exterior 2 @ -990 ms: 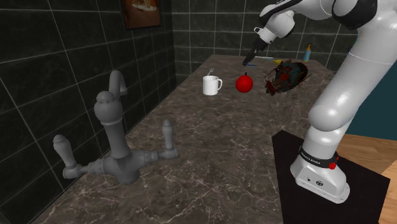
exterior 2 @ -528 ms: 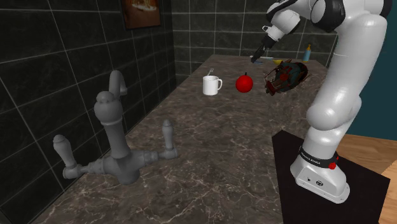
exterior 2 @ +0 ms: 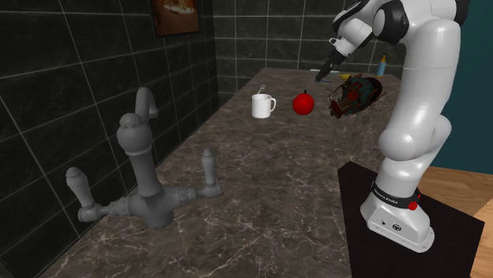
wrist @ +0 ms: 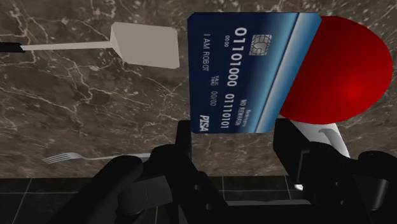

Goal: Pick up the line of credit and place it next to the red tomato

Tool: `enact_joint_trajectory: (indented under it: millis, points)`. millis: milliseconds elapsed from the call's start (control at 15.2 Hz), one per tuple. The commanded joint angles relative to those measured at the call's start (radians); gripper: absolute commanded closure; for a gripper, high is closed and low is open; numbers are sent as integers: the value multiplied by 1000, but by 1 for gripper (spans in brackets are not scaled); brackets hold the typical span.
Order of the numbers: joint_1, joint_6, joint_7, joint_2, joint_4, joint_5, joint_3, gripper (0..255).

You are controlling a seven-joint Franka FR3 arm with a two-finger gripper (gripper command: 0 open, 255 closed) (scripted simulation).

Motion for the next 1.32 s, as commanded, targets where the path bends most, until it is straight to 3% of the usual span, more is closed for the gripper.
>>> enact_joint_trajectory:
  millis: [0,1254]
  points:
    - [0,17,-16,9,-14,12,3,255]
    - [-19,156,-184,117,-126,148,36,255]
